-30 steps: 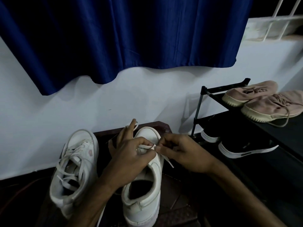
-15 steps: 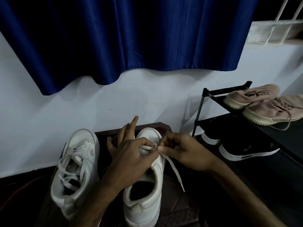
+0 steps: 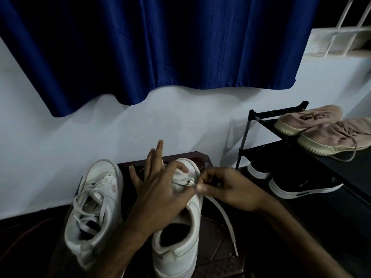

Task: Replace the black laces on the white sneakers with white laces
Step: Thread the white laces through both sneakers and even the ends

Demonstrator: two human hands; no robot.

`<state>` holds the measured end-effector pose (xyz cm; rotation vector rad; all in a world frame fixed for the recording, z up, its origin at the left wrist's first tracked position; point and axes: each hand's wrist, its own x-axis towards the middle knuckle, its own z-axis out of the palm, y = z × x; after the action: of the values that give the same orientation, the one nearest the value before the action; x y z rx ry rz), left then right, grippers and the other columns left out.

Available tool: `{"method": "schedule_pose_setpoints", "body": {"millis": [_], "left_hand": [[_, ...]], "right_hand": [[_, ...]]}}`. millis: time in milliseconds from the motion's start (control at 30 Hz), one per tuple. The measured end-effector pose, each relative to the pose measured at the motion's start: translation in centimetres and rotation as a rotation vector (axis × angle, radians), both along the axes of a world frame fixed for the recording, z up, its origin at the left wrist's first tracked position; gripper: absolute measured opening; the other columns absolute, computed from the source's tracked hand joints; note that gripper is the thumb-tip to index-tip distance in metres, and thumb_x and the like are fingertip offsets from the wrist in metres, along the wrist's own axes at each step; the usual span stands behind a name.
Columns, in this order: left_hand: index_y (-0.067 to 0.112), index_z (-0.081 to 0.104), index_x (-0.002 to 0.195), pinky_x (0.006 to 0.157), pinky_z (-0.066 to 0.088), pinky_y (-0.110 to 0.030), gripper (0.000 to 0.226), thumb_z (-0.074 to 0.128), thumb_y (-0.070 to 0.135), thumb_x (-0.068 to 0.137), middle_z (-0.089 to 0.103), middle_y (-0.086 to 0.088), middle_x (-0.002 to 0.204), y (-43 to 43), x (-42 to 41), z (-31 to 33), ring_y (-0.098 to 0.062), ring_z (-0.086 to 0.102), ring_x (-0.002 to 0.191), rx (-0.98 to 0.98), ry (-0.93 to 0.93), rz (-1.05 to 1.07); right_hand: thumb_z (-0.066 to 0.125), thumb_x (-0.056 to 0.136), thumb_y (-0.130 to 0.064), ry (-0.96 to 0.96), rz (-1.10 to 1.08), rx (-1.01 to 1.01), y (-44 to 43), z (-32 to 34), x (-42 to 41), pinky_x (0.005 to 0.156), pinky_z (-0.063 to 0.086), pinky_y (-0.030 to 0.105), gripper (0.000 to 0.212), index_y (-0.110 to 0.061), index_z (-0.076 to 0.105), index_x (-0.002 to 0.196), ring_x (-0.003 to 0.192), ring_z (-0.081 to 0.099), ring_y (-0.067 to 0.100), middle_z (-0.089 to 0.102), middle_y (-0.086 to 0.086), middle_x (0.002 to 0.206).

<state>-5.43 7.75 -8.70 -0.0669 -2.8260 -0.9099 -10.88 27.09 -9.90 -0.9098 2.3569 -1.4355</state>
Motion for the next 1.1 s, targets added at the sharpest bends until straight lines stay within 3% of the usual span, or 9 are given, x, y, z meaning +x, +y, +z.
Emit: {"method": "schedule_pose_setpoints", "body": {"millis": [100,300,400,567,667,733,833,967,1100], "left_hand": [[0.054,0.048,0.120,0.115,-0.018,-0.053,0.071,0.030,0.073,0.054,-0.026,0.029,0.155,0.0,0.1,0.2,0.000,-0.020,0.146,-0.005,-0.023,-0.032],[0.053,0.059,0.111,0.116,-0.016,-0.054,0.051,0.039,0.058,0.064,-0.007,0.025,0.161,0.4,-0.1,0.4,0.004,-0.005,0.146,0.061,-0.205,-0.042],[0.053,0.058,0.113,0.116,-0.016,-0.053,0.051,0.040,0.058,0.065,-0.010,0.022,0.162,0.4,0.0,0.4,0.003,-0.007,0.146,0.055,-0.209,-0.034],[0.059,0.055,0.106,0.116,-0.017,-0.053,0.066,0.024,0.076,0.050,-0.011,0.021,0.162,0.3,0.1,0.7,0.003,-0.009,0.146,0.076,-0.199,-0.034],[0.057,0.057,0.108,0.115,-0.018,-0.052,0.066,0.027,0.076,0.052,-0.010,0.020,0.162,0.3,0.2,0.5,0.003,-0.008,0.146,0.077,-0.204,-0.034],[0.053,0.058,0.111,0.114,-0.019,-0.051,0.057,0.037,0.067,0.060,-0.009,0.020,0.162,0.3,0.1,0.4,0.004,-0.007,0.146,0.070,-0.207,-0.028],[0.052,0.059,0.112,0.114,-0.019,-0.051,0.051,0.040,0.057,0.065,-0.008,0.021,0.162,0.4,0.0,0.3,0.004,-0.006,0.146,0.070,-0.207,-0.026],[0.053,0.059,0.111,0.115,-0.019,-0.051,0.051,0.040,0.058,0.064,-0.008,0.019,0.163,0.3,0.1,0.4,0.005,-0.006,0.145,0.079,-0.206,-0.019],[0.057,0.057,0.109,0.116,-0.020,-0.052,0.066,0.027,0.076,0.052,-0.009,0.018,0.163,0.4,0.3,0.7,0.004,-0.009,0.146,0.098,-0.210,-0.019]], "right_hand": [[0.069,0.090,-0.031,0.065,0.003,-0.032,-0.7,-0.4,-0.1,0.076,0.052,0.046,0.019,-0.013,0.070,0.088,0.076,0.064,0.024,0.070,0.006,0.083],[0.071,0.090,-0.026,-0.161,0.224,0.279,3.7,-0.2,-1.1,0.076,0.048,0.022,0.014,-0.013,0.073,0.088,0.078,0.062,0.006,0.072,0.002,0.084],[0.070,0.089,-0.032,-0.115,0.102,0.158,3.2,-0.1,-1.0,0.079,0.052,0.024,0.017,-0.015,0.073,0.092,0.083,0.067,0.008,0.074,-0.001,0.088],[0.068,0.090,-0.036,0.086,-0.009,-0.015,-0.7,-0.1,-0.4,0.075,0.052,0.042,0.023,-0.014,0.071,0.087,0.078,0.066,0.026,0.071,0.006,0.083],[0.069,0.091,-0.026,-0.004,0.024,-0.039,-0.2,0.0,-0.4,0.061,0.048,0.031,0.020,-0.007,0.070,0.086,0.066,0.058,0.009,0.068,0.003,0.074],[0.069,0.091,-0.023,-0.123,0.117,0.108,1.5,0.3,-0.6,0.060,0.042,0.020,0.018,-0.006,0.069,0.083,0.062,0.053,0.000,0.064,-0.005,0.068],[0.072,0.089,-0.030,-0.204,0.233,0.335,3.9,0.3,-1.0,0.068,0.047,0.023,0.013,-0.018,0.072,0.083,0.071,0.059,0.004,0.069,-0.003,0.077],[0.071,0.089,-0.030,-0.119,0.085,0.116,2.5,0.0,-1.1,0.074,0.052,0.028,0.013,-0.018,0.071,0.090,0.078,0.065,0.011,0.072,-0.002,0.086],[0.071,0.089,-0.028,0.064,0.022,-0.021,-0.7,-0.3,-0.5,0.073,0.050,0.028,0.014,-0.015,0.070,0.088,0.076,0.063,0.011,0.070,0.001,0.083]]}}
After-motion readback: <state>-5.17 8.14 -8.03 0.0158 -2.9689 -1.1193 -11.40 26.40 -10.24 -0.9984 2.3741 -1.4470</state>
